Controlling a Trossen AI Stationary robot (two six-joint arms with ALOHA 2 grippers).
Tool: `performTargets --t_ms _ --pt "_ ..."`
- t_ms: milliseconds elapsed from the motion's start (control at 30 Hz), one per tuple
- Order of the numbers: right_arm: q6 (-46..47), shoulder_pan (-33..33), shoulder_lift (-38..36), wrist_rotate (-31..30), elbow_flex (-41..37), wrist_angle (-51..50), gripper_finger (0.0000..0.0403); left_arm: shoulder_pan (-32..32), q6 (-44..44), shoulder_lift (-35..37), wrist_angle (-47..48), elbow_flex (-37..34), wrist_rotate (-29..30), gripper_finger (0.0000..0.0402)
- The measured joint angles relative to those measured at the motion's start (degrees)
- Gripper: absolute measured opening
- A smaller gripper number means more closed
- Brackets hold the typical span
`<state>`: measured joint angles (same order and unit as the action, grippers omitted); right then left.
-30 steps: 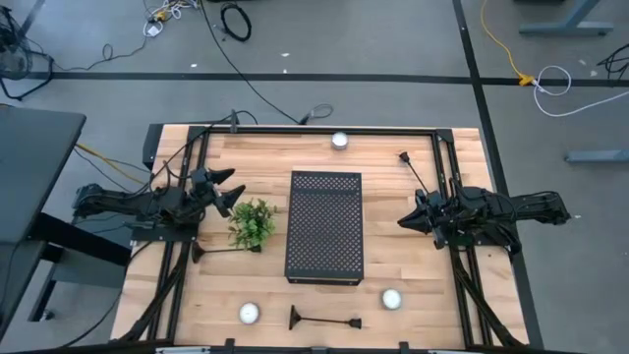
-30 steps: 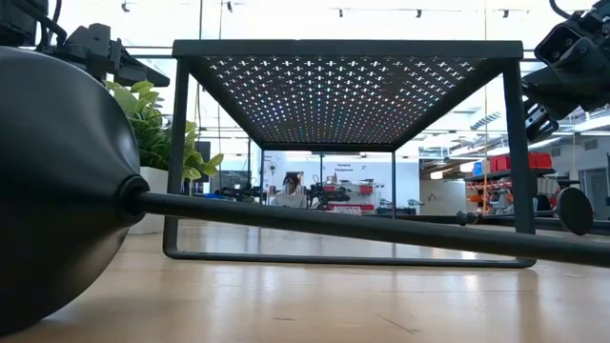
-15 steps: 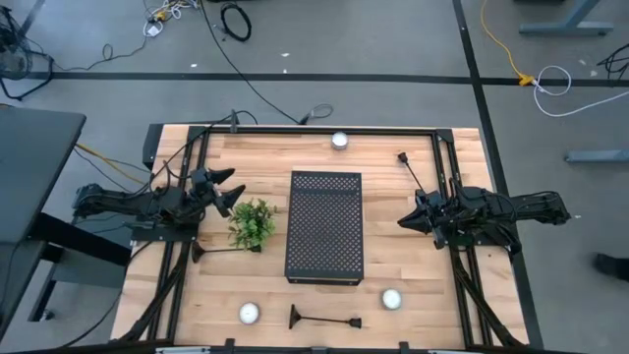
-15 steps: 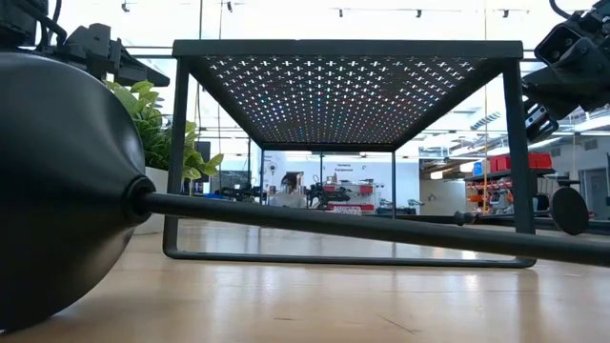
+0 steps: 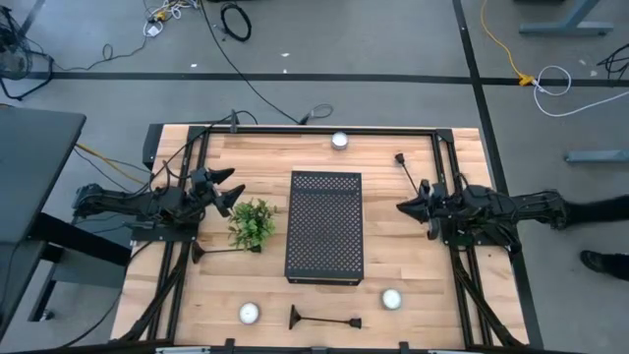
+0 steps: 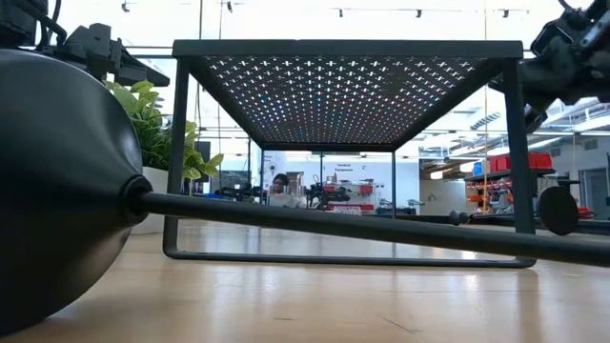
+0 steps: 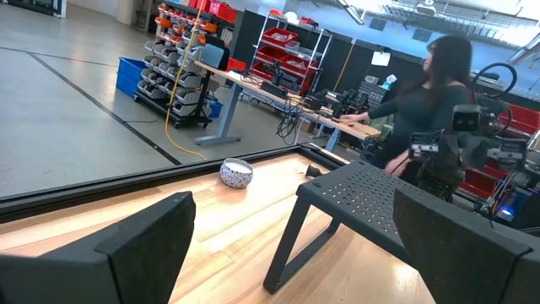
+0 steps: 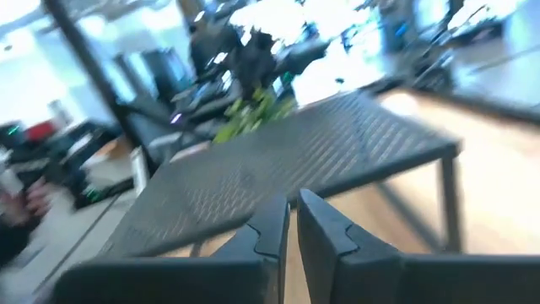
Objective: Pick & Place candle stick holders
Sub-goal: Put the top right black candlestick on the shelf
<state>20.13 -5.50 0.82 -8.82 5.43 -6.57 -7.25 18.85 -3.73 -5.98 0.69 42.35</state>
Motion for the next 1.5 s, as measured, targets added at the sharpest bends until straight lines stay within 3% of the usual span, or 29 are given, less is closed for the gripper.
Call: performTargets --t_ms 167,233,300,467,567,667,800,900,1133,1300,1500 --pt "-8.01 0.00 0.00 -11.63 0.00 6.17 0.0029 0.00 0.00 0.00 0.01 0.00 0.00 0.0399" --pt "-13.87 0.00 0.00 -18.92 0.01 10.05 0.0029 0.02 -0.02 -0.01 0.00 0.00 0.00 0.0399" --pt "-14.01 0.00 0.00 -25.24 0.00 13.21 0.0029 0.01 0.00 0.01 -0.09 -0.01 0.00 0.0399" --pt "-17.17 0.30 0.00 -25.23 0.21 20.60 0.0029 0.00 0.00 0.01 -0.10 0.00 0.00 0.0399" --pt "-15.61 1.16 1.19 -33.04 4.31 14.90 0.0029 0.02 0.02 0.01 -0.15 0.00 0.00 0.0399" --pt "-7.14 3.37 4.38 -37.20 12.07 -6.13 0.0029 0.02 0.01 0.01 -0.21 0.00 -0.06 0.0399" --pt "5.45 8.30 11.52 -33.38 22.33 -29.46 0.0029 0.02 0.02 0.00 -0.66 -0.01 -0.01 0.0399" --pt "11.34 12.95 17.75 -31.06 26.26 -39.05 0.0029 0.02 0.02 0.00 -0.74 0.00 0.00 0.0399" --pt "6.51 27.15 33.33 -18.33 27.78 -35.84 0.0059 0.00 0.04 -0.02 -0.70 0.00 -0.17 0.0399" --pt "0.68 36.81 44.40 -11.22 27.82 -34.10 0.0114 0.00 0.04 0.00 -0.70 0.00 -0.17 0.0399" --pt "-0.76 42.25 54.93 -4.63 27.82 -32.73 0.0185 0.00 0.04 -0.01 -0.68 0.00 -0.17 0.0399"
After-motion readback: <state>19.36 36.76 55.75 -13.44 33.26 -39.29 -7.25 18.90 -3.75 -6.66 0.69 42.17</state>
